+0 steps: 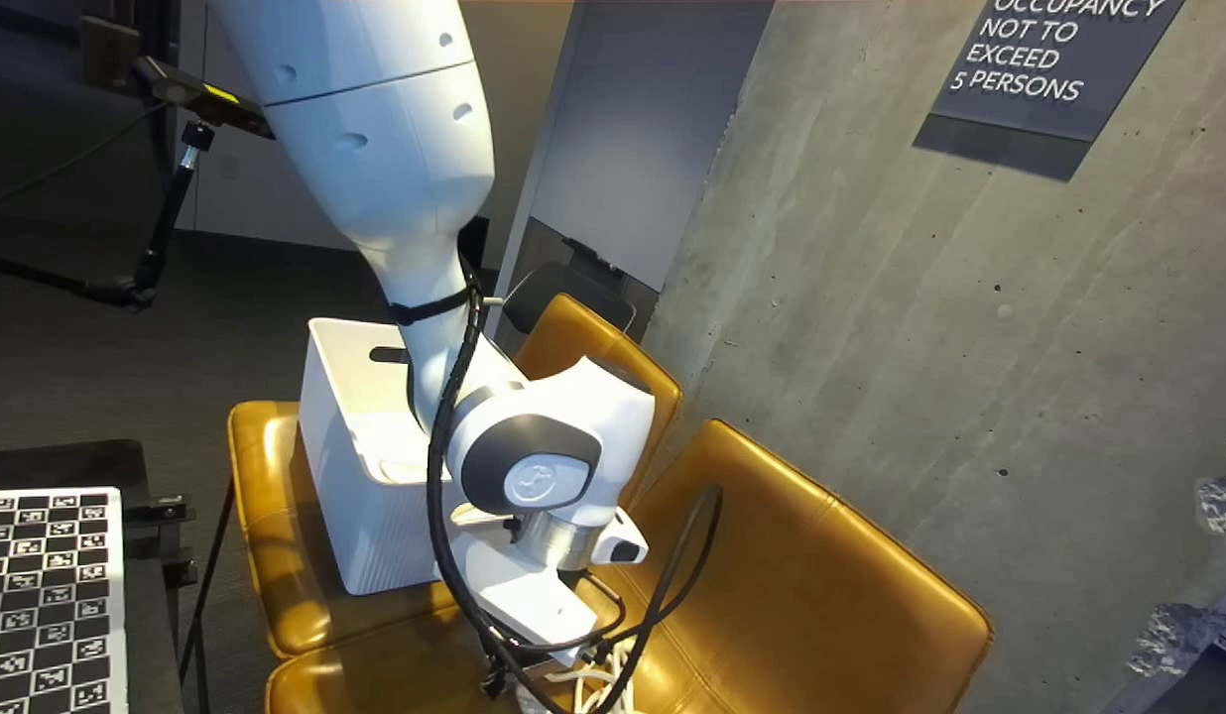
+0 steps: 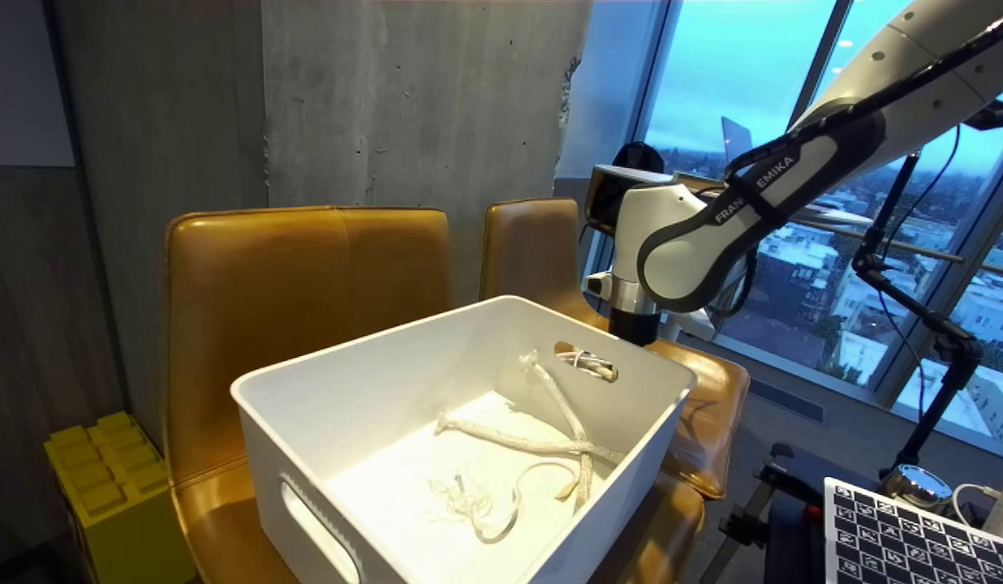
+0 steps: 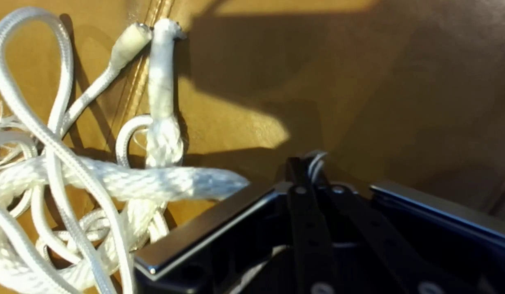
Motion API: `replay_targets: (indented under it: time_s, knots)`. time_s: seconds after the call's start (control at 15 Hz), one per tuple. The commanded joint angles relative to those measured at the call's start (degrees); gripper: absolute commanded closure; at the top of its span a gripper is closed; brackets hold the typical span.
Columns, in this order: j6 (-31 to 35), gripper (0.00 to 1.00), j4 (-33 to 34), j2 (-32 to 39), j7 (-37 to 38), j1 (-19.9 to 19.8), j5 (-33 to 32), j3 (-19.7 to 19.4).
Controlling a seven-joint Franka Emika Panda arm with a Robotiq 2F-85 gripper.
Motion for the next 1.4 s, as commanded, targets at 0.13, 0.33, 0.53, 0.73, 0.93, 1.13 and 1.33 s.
replay_targets:
  time_s: [0.13,0.33,0.53,0.73,0.93,1.13,1.33]
  knots:
    - [-2.1,0.99,-1.9,-7.0,1.8,0.9,-2.1,0.8]
    - [-3.8,0.99,-2.0,-12.9,1.2,1.4,-2.1,1.1]
    - [-6.3,0.99,-1.4,-19.8,0.4,1.9,-1.0,2.1]
    - [-8.5,0.99,-1.2,-27.0,-0.6,2.9,0.1,3.7]
    - [-10.6,0.99,-1.0,-33.6,0.4,5.7,-0.2,5.1]
    - [-13.0,0.99,-0.7,-39.3,1.9,9.8,-1.1,7.1]
    - [-15.4,0.99,-0.8,-43.9,4.8,14.3,-2.1,10.0]
